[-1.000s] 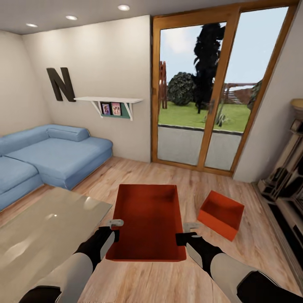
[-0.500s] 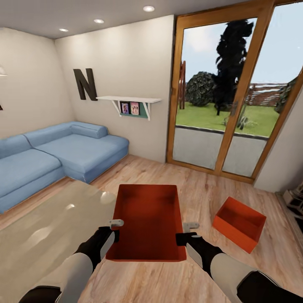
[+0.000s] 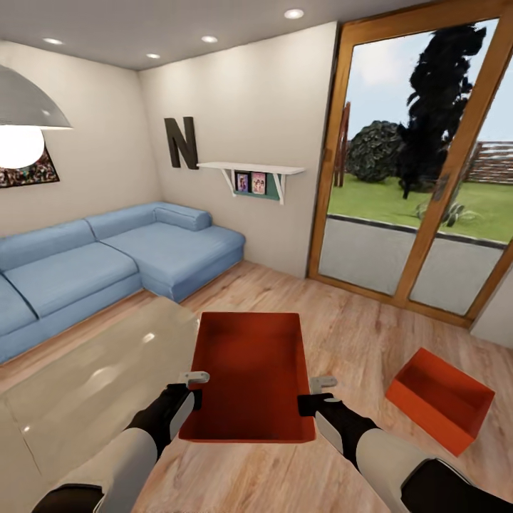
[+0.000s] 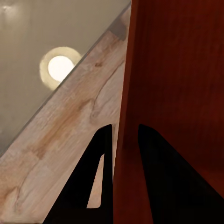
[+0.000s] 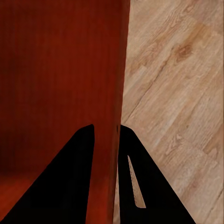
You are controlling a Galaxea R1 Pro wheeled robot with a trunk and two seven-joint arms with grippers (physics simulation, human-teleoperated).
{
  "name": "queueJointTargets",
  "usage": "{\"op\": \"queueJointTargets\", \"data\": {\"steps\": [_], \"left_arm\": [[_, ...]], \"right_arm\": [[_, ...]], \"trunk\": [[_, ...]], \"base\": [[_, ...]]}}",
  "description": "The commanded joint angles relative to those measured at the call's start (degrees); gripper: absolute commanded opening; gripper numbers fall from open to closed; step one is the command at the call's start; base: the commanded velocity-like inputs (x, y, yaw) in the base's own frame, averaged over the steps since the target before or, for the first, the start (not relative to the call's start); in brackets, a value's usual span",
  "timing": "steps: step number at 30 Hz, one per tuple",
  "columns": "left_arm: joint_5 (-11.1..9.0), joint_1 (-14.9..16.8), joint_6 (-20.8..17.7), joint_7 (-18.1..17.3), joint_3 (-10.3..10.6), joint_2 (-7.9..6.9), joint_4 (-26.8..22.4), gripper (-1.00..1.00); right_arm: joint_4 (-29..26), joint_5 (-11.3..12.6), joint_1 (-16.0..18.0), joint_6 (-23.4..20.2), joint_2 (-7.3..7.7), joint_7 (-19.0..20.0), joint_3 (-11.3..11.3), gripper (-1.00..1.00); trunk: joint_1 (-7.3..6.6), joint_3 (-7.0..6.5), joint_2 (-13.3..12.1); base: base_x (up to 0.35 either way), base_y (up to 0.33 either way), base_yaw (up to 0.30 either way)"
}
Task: Move the two storage containers from the living room to the garage. In the garage, place one container on the floor and stack the other container on top of it (either order is fine).
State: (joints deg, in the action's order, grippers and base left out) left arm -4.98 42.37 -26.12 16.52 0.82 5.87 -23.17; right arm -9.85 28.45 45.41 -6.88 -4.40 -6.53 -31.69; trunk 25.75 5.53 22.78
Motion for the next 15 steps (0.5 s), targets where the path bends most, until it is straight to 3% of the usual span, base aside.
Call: {"op": "queueJointTargets", "data": {"steps": [1,7,15], "left_arm": [[0.6,0.1,-0.4,0.6,-0.2,-0.05,-0.2,-1.00],[0.6,0.1,-0.4,0.6,-0.2,-0.06,-0.2,-1.00],[0.7,0.1,-0.4,0.6,-0.2,-0.06,-0.2,-1.00]], "right_arm": [[0.0,-0.1,0.0,-0.3,0.29,-3.4,-0.3,-1.00],[-0.1,-0.1,0.0,-0.3,0.35,-3.4,-0.3,-1.00],[0.0,-0.1,0.0,-0.4,0.35,-3.4,-0.3,-1.00]], "trunk": [[0.03,0.13,0.1],[0.03,0.13,0.1],[0.03,0.13,0.1]], "base": [[0.000,0.000,0.271],[0.000,0.000,0.225],[0.000,0.000,0.023]]}}
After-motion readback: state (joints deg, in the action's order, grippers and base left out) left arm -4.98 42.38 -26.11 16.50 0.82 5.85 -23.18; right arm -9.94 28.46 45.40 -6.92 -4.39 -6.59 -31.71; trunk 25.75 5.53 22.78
